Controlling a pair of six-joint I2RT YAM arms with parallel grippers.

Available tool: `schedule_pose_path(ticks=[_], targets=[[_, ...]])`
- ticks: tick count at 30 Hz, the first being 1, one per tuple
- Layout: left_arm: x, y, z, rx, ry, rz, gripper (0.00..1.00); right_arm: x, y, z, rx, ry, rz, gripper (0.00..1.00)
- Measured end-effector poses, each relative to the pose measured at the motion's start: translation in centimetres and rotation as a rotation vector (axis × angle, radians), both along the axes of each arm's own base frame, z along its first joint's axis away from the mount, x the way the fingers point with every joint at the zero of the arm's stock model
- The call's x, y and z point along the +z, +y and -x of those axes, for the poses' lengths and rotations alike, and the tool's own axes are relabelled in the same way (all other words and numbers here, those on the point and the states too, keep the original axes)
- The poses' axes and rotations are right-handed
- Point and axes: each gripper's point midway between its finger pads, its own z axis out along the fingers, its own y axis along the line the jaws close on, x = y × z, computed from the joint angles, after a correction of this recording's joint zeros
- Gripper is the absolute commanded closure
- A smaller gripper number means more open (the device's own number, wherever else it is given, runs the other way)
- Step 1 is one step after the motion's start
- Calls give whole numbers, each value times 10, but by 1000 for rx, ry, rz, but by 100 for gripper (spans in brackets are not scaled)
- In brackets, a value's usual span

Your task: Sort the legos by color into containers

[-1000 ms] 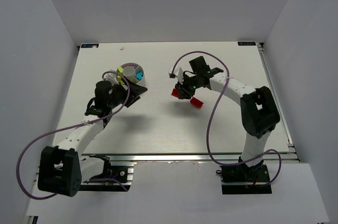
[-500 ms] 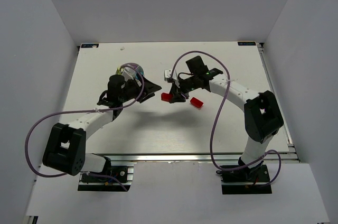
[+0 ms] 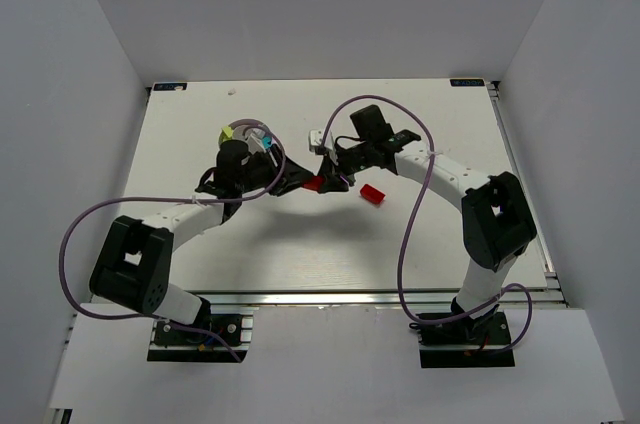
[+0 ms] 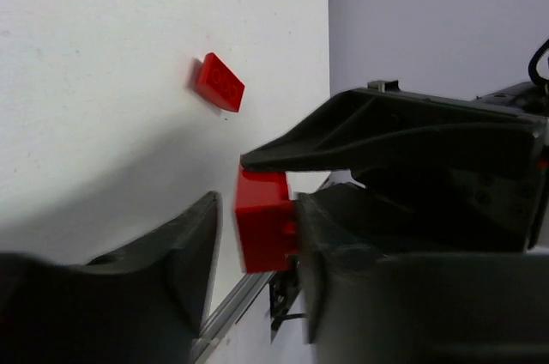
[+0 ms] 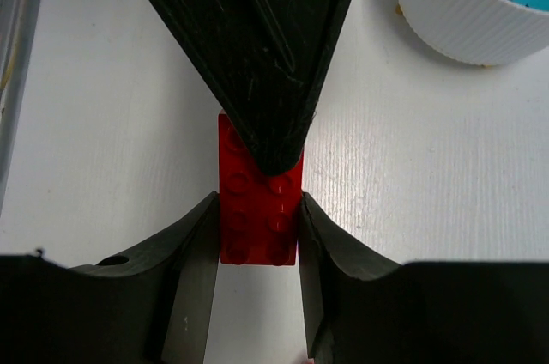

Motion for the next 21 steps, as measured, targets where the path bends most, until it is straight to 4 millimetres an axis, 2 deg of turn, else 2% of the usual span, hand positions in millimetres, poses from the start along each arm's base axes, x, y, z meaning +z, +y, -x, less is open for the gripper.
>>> schedule_pose_path(ticks=[3, 5, 6, 7, 8, 13, 16, 18, 19, 21], targets=[[4, -5, -2, -18, -4, 12, 65, -1, 0, -3, -9, -9, 5, 100], [5, -7, -5, -18, -1, 16, 73, 0, 0, -5, -14, -16, 4, 94], [4, -7, -6, -18, 2, 16, 77, 0, -1, -6, -17, -18, 5, 86], [4, -8, -7, -21, 2, 13, 82, -1, -1, -7, -22, -22, 9, 60], [4, -8, -8, -25, 5, 6, 84, -1, -2, -8, -27, -25, 13, 13], [20, -8, -19, -46, -39, -69, 89, -1, -1, -18, -63, -74, 1, 11], [38, -1, -31, -37, -78, -131, 91, -10, -10, -19, -109, -91, 14, 11], [48, 13, -43, -2, -95, -176, 92, -15, -18, -24, -152, -106, 27, 11], [46, 22, -46, 18, -83, -211, 93, -16, -23, -31, -186, -128, 29, 11], [57, 54, -66, 109, -87, -275, 93, -17, -35, -43, -254, -157, 35, 11]])
